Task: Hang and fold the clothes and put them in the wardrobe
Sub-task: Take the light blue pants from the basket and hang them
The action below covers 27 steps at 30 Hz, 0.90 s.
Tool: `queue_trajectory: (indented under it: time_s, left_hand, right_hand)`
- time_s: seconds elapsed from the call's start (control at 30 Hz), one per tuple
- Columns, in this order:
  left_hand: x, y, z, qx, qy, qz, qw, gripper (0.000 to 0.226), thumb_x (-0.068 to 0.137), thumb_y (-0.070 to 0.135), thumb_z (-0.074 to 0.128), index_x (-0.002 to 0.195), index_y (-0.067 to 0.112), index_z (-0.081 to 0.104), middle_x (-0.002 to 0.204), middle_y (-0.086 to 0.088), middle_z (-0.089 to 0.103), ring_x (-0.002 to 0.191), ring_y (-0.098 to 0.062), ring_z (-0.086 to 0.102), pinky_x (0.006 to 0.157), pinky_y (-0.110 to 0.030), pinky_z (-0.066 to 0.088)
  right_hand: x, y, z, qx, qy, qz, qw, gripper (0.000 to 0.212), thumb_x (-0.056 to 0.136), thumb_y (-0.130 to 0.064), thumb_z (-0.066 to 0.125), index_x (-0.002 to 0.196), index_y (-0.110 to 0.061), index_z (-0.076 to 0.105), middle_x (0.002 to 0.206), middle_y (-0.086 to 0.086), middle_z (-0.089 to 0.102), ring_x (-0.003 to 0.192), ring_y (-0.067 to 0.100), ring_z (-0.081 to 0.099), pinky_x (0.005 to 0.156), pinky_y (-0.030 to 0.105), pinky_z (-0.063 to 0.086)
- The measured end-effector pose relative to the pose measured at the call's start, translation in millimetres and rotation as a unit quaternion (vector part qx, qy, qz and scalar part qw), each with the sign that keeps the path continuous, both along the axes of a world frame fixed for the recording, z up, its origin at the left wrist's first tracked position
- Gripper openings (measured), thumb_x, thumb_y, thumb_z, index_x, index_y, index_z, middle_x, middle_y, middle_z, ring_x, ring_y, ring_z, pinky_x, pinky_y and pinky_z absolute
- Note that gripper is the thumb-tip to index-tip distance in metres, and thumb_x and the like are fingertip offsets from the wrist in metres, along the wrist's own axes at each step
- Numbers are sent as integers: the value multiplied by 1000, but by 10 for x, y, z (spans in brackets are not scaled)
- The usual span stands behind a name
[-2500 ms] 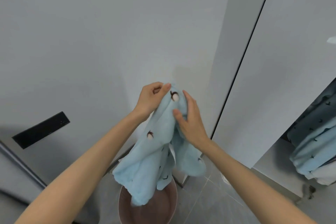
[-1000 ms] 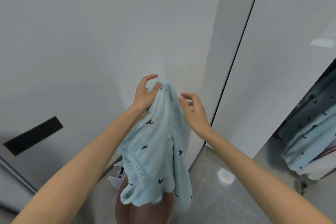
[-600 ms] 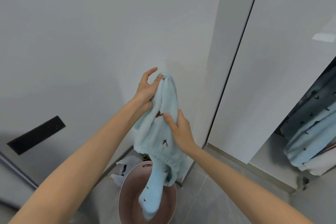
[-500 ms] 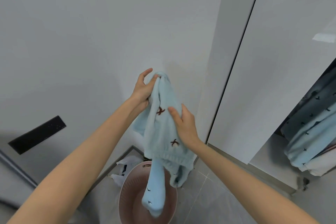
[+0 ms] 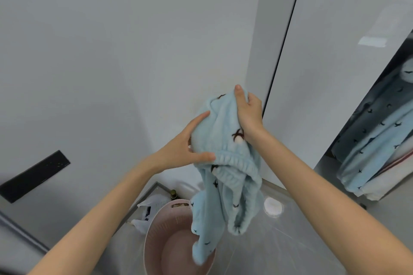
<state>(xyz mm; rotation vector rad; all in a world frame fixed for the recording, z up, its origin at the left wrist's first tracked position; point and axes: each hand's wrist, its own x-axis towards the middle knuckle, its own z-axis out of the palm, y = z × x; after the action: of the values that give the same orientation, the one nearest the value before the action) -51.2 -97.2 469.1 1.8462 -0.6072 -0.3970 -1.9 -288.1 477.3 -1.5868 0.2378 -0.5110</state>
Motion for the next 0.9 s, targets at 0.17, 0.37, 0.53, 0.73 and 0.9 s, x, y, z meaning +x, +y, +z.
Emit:
queue_trajectory:
  time_s: [0.17,0.37,0.53,0.73,0.9]
  left_hand:
    - [-13,-51,-66,23,-99,-4,995,84,71,29,83,136,51,35,135,34,39,123,5,44,95,-26,48]
    - [6,-197,281,-77,-16,2,997,30,78,14,76,106,21,68,105,12,67,94,-3,64,73,-16,49]
    - [121,-407,379,-147,9,46,988,21,79,12,74,97,21,69,94,9,69,88,-4,65,73,-16,50]
    - [124,-714,219,-166,113,55,978,19,79,12,73,97,16,68,97,-6,68,89,-16,66,73,-22,54]
    - [85,-856,309,-205,161,31,965,19,84,6,67,100,14,65,90,-4,67,75,-8,68,64,-18,54]
  right_hand:
    - [12,-51,35,7,2,-4,1000,42,91,-48,55,67,-16,45,64,2,49,64,16,48,62,34,41]
    - [-181,-223,-103,-76,101,31,992,50,93,-46,53,59,-18,30,55,-2,30,52,12,29,50,26,27]
    - [-514,-252,-161,-49,116,52,991,47,99,-46,38,96,-10,68,92,8,70,81,14,62,75,24,49]
    - [-1144,22,-249,-88,-47,-20,995,30,95,-54,40,111,-30,45,110,-9,53,94,-1,54,80,15,46]
    - [-1292,76,-620,-167,14,15,986,54,79,-63,53,119,-36,32,119,-10,40,107,6,48,89,24,47]
